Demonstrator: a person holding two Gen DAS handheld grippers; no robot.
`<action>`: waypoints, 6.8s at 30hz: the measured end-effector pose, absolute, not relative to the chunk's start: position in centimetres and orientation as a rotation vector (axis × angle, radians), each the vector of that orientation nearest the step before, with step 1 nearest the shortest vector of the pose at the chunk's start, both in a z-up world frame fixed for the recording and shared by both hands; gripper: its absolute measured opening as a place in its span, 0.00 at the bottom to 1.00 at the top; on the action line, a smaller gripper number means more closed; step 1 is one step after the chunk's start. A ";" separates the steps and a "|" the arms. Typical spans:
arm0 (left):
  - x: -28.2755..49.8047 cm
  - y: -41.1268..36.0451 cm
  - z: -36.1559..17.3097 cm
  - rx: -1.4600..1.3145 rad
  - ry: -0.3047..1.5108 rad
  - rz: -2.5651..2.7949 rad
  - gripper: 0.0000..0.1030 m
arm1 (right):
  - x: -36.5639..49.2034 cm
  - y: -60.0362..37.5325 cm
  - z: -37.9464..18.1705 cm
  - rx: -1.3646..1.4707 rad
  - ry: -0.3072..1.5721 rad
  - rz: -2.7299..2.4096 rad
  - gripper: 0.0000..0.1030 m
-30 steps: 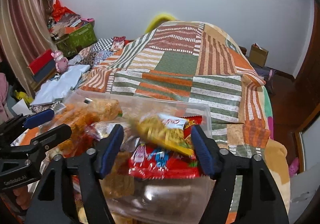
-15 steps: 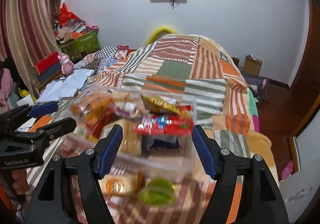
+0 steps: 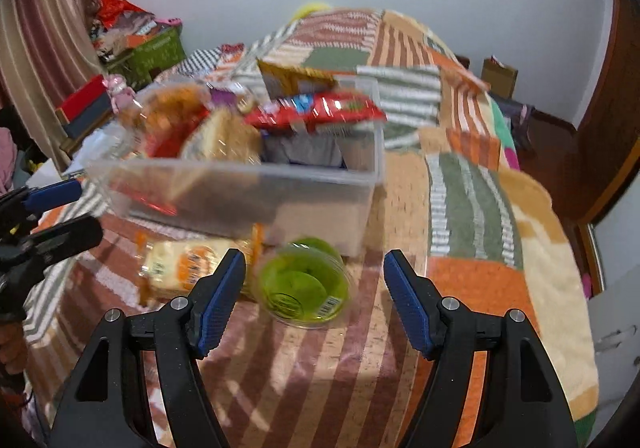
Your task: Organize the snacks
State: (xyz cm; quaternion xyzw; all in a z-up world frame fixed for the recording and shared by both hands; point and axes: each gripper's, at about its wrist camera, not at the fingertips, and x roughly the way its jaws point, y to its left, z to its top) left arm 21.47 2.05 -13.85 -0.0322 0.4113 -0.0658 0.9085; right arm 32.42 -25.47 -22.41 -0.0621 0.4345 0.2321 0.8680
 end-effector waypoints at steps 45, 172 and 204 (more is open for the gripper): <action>21.9 -3.6 -16.6 0.019 0.941 -0.276 0.33 | 29.4 -29.6 -20.4 0.032 0.864 0.543 0.54; 6.8 2.1 0.1 -0.099 0.357 -0.117 0.93 | 18.3 -28.6 -6.9 0.013 0.363 0.585 0.99; 7.2 2.1 0.0 -0.114 0.378 -0.147 0.93 | 18.5 -28.6 -7.1 0.017 0.381 0.583 0.99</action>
